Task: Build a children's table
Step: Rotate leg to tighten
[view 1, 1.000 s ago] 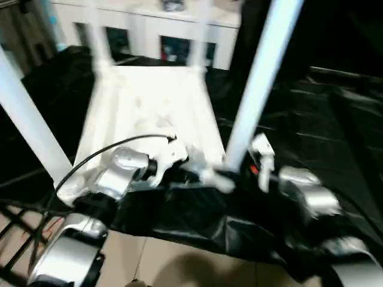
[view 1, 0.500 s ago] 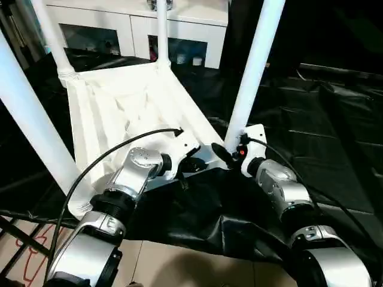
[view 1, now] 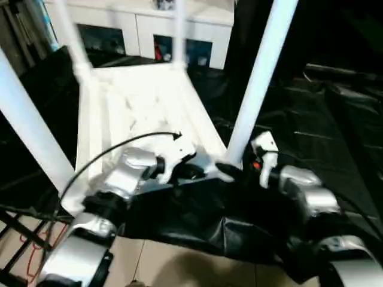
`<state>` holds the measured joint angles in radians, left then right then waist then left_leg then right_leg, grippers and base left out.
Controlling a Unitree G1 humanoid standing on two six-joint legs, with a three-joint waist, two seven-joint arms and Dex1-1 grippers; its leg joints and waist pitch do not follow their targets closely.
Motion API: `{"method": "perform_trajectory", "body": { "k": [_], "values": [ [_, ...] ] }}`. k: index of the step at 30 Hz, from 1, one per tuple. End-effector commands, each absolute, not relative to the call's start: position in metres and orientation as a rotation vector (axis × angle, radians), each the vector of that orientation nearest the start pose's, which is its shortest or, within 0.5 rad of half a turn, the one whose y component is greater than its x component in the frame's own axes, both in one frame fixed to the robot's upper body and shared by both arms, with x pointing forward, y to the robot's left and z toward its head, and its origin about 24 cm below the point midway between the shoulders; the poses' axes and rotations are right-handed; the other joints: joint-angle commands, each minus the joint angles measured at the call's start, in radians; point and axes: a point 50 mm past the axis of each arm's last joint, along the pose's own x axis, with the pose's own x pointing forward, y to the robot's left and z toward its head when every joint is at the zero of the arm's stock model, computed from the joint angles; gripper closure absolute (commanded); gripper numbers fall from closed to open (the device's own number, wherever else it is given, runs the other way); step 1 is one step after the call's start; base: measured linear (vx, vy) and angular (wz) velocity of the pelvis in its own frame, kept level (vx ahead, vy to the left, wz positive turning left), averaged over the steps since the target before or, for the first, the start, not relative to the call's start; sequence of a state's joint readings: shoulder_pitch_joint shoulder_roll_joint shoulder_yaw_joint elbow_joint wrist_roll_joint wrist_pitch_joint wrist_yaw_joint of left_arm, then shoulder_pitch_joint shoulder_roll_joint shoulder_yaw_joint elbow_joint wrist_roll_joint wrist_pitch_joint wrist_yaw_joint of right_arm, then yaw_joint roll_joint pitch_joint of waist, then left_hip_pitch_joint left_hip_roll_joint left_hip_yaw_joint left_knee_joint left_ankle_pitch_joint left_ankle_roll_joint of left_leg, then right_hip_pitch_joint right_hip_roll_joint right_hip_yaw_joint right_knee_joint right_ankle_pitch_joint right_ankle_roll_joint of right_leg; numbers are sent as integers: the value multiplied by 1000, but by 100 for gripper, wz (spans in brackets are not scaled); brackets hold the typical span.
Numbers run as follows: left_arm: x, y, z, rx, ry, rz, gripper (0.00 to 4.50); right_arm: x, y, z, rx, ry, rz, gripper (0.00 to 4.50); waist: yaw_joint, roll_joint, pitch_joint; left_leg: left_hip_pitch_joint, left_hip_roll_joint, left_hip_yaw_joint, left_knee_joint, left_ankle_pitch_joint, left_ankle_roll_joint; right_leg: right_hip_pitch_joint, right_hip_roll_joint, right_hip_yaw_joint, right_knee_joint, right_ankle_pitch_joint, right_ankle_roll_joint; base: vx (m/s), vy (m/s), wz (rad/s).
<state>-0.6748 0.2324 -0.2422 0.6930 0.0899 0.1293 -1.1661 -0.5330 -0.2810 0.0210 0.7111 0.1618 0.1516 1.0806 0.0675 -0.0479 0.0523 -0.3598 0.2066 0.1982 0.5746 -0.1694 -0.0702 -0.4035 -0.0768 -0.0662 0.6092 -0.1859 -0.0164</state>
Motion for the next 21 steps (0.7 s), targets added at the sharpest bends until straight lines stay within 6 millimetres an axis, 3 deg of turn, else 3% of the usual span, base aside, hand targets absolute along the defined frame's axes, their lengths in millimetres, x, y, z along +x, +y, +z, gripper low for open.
{"method": "perform_trajectory", "body": {
  "k": [1,9,18,21],
  "values": [
    [325,82,60,349,376,-1393,450,306,-127,31,83,383,1265,97,5,-2,-59,10,34,-11,-59,-229,59,48,-64,46,-81,-244,-217,0,0,0],
    [322,95,60,359,390,-1460,450,296,-134,31,81,438,1355,167,23,0,-59,12,36,-11,-60,-223,46,44,-67,46,-79,-241,-212,0,0,0],
    [323,95,60,335,401,-1434,450,299,-132,35,113,413,1301,186,23,-1,-61,9,35,-11,-60,-205,42,47,-67,45,-74,-212,-213,0,0,0],
    [326,92,60,338,403,-1402,450,305,-130,33,112,397,1230,186,20,-1,-59,9,33,-13,-61,-227,32,45,-69,45,-80,-261,-203,0,0,0]
  ]
}}
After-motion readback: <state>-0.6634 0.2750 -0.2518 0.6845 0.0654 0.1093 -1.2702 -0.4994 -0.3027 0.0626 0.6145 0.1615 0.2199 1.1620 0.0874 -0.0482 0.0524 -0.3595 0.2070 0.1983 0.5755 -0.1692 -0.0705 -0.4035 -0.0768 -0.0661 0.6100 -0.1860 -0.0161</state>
